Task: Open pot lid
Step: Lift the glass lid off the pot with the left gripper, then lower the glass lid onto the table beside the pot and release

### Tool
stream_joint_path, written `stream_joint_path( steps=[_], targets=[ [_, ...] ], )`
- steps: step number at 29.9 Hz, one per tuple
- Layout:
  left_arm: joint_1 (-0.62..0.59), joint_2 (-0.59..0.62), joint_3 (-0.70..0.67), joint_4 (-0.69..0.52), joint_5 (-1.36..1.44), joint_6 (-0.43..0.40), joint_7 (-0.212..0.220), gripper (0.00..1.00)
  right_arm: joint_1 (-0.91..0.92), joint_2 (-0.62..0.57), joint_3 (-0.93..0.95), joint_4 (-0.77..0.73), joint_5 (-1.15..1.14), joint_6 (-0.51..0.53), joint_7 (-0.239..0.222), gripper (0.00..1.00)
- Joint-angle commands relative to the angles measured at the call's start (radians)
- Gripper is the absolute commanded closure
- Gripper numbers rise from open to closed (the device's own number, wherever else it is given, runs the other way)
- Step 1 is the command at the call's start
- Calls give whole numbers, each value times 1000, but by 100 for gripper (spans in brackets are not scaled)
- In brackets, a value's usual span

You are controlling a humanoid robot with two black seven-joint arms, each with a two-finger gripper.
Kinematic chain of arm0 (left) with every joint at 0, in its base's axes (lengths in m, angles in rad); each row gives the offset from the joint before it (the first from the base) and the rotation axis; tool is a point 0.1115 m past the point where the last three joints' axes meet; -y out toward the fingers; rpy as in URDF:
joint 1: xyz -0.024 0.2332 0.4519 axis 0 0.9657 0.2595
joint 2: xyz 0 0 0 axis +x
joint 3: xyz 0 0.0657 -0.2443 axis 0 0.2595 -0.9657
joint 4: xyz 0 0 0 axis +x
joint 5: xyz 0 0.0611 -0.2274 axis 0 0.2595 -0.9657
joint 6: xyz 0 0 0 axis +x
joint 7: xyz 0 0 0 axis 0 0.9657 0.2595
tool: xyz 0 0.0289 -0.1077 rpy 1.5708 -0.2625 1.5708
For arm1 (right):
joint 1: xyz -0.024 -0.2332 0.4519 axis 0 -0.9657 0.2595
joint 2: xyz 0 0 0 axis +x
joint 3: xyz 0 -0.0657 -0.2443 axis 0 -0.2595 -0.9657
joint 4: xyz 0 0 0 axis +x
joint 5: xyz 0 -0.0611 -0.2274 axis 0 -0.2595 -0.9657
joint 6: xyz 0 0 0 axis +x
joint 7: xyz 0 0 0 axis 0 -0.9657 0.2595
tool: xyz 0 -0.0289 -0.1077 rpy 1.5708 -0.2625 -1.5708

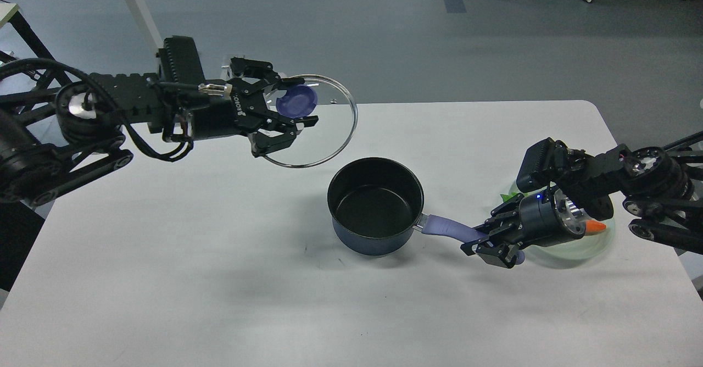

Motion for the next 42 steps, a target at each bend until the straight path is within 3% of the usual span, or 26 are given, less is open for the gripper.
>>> stream_joint_path(
  steps=[1,6,15,24,27,32,40,42],
  targets=[
    [61,83,50,0,0,104,0,67,0,1,0,0,0,0,0,69],
    [168,154,114,14,-3,203,0,67,0,1,0,0,0,0,0,69],
    [316,113,118,194,-1,203,0,66,0,2,0,0,0,0,0,69],
    [374,65,118,287,-1,203,0,63,0,2,0,0,0,0,0,69],
    [380,60,118,292,-3,203,0,57,0,2,0,0,0,0,0,69],
    [382,59,119,295,-3,203,0,37,0,-1,0,0,2,0,0,69],
    [394,60,118,297,-1,203,0,27,0,2,2,0,2,0,0,69],
    [396,60,118,297,-1,203,0,17,0,2,2,0,2,0,0,69]
  ],
)
